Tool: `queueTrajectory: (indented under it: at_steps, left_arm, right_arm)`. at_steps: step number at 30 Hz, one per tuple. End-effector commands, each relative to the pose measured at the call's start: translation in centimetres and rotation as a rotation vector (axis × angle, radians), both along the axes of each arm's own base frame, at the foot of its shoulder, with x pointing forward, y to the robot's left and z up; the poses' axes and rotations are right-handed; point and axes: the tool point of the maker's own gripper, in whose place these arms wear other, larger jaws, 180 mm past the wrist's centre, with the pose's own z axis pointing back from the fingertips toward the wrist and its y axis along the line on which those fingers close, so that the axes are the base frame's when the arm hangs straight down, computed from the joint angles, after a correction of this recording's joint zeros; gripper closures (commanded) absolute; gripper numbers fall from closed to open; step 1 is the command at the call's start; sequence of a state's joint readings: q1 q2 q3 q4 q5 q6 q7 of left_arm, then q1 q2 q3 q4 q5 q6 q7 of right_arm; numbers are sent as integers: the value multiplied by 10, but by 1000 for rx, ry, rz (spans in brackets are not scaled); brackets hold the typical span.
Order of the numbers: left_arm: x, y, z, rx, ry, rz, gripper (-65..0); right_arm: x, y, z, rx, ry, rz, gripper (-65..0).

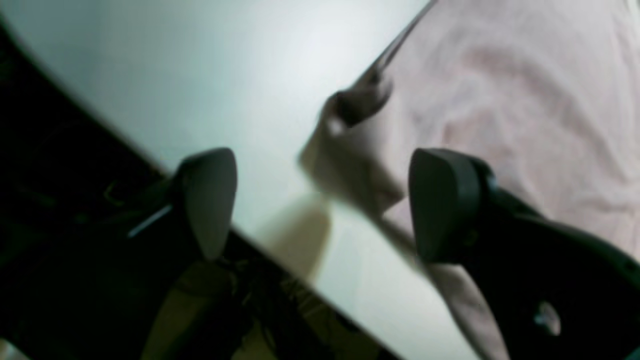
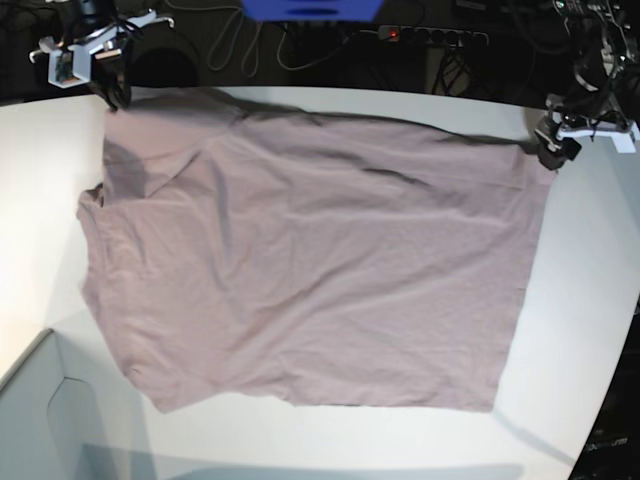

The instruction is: Layout the t-shirt on the table in an organized manner, then fold the t-shirt properly

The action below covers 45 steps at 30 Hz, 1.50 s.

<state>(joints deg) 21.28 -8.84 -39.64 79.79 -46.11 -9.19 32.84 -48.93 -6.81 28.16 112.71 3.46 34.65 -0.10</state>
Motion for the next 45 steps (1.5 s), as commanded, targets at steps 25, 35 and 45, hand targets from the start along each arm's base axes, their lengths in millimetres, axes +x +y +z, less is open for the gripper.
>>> queueTrajectory:
  at_steps: [25, 35, 45]
  left_arm:
    - [77, -17, 18, 99, -73, -96, -438]
    - [103, -22, 40, 104, -145, -98, -438]
    - [89, -3, 17, 105, -68, -86, -438]
  right_arm:
    - [13, -2, 12, -3, -63, 1, 0]
    - [16, -5, 14, -10, -72, -4, 0]
    - [16, -7, 14, -12, -71, -10, 0]
